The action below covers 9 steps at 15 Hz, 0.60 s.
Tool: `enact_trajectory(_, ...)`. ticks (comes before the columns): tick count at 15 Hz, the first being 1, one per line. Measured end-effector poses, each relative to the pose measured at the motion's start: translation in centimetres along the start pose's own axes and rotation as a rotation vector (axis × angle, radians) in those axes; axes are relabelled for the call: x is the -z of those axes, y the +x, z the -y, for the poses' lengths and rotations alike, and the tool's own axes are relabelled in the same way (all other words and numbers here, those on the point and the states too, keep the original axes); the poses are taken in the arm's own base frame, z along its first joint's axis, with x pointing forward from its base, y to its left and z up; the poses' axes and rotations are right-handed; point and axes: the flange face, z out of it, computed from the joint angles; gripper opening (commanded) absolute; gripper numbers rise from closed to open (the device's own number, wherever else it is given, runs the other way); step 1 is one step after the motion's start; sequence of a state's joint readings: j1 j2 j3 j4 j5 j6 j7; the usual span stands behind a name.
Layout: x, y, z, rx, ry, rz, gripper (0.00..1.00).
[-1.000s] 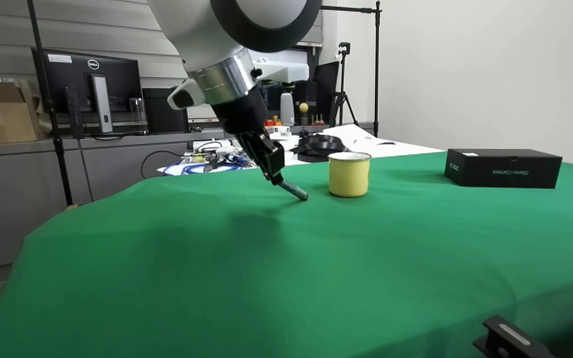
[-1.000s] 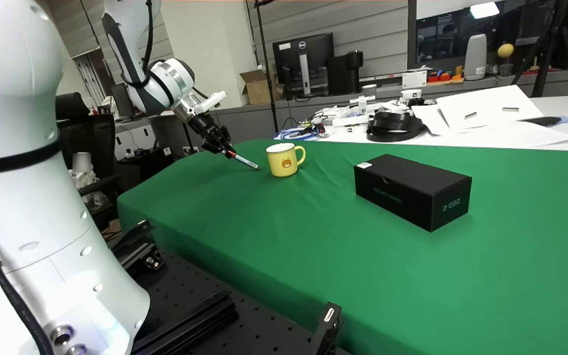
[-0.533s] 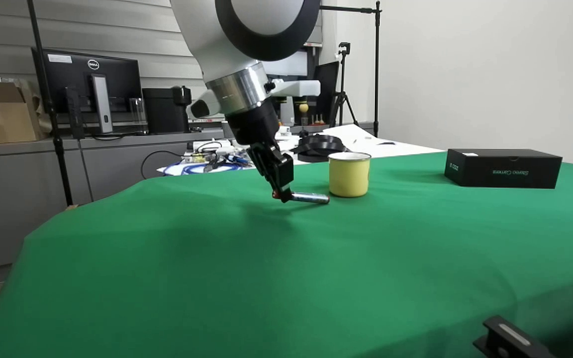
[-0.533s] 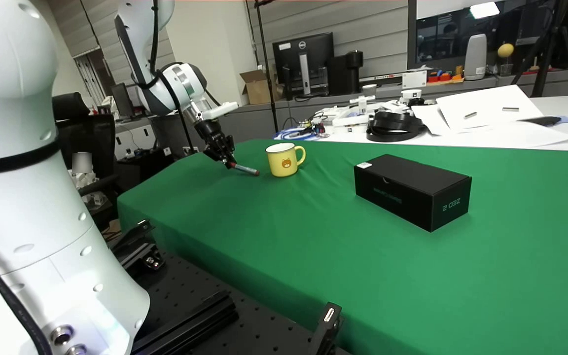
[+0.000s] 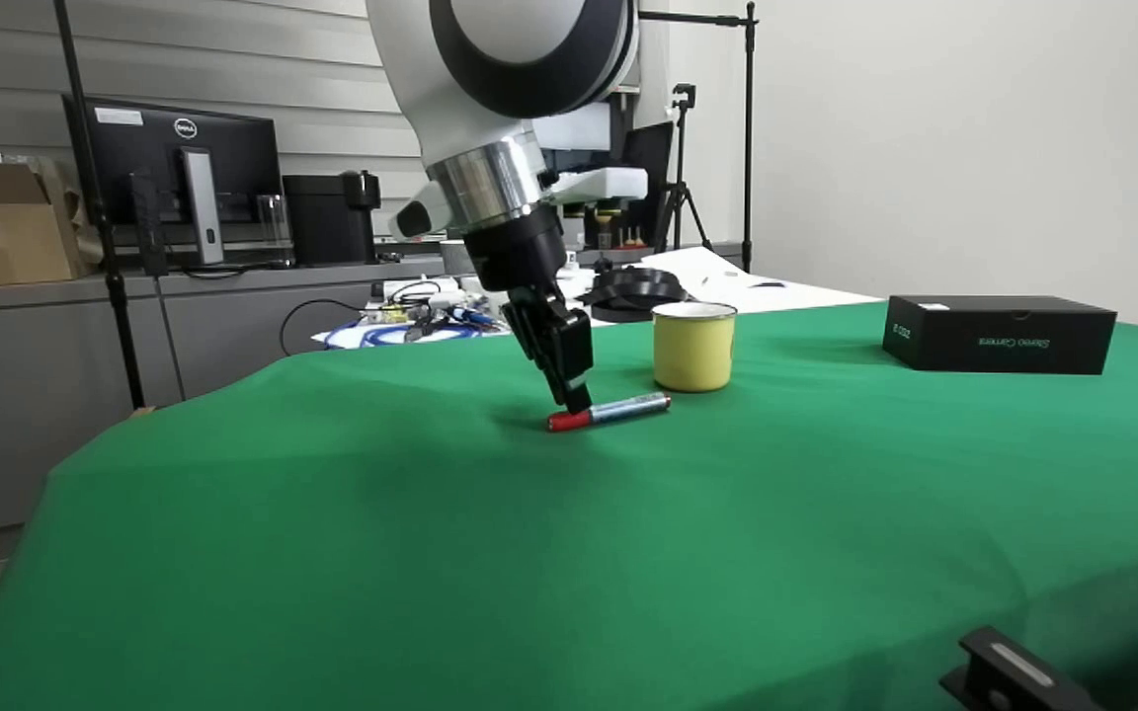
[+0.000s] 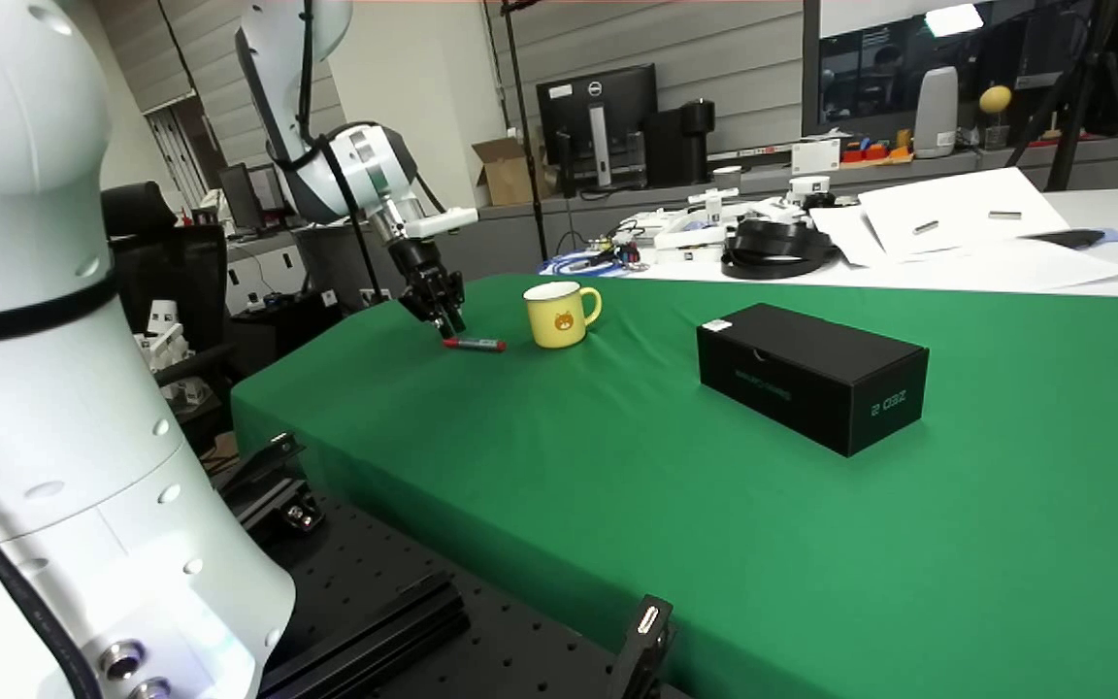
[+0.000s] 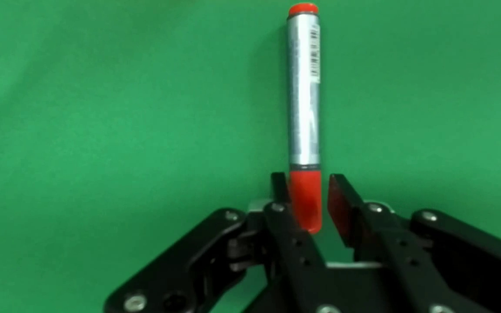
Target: Take the marker out of the cup and put it on the table
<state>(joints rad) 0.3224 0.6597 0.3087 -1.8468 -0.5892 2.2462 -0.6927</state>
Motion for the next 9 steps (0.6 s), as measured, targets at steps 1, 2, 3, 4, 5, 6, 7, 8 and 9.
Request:
enact_trajectory(1, 0.2, -0.1, -0.1, -0.003, 0.000, -0.002, 0.68)
enact_trajectory(2, 0.6, -0.2, -0.2, -0.007, 0.000, -0.003, 0.74)
enact_trajectory(3, 1.1, -0.4, -0.3, -0.011, 0.000, -0.005, 0.82)
enact_trajectory(4, 1.7, -0.7, -0.5, -0.014, -0.004, -0.002, 0.88)
enact_trajectory(5, 2.5, -1.0, -0.6, -0.018, -0.012, 0.001, 0.96)
enact_trajectory(6, 3.3, -1.3, -0.8, -0.022, -0.020, 0.006, 0.99)
enact_trajectory(7, 4.2, -1.6, -0.9, -0.025, -0.029, 0.009, 1.00)
enact_trajectory(8, 5.0, -1.9, -1.0, -0.028, -0.036, 0.013, 1.00)
enact_trajectory(9, 5.6, -2.2, -1.1, -0.030, -0.042, 0.017, 0.97)
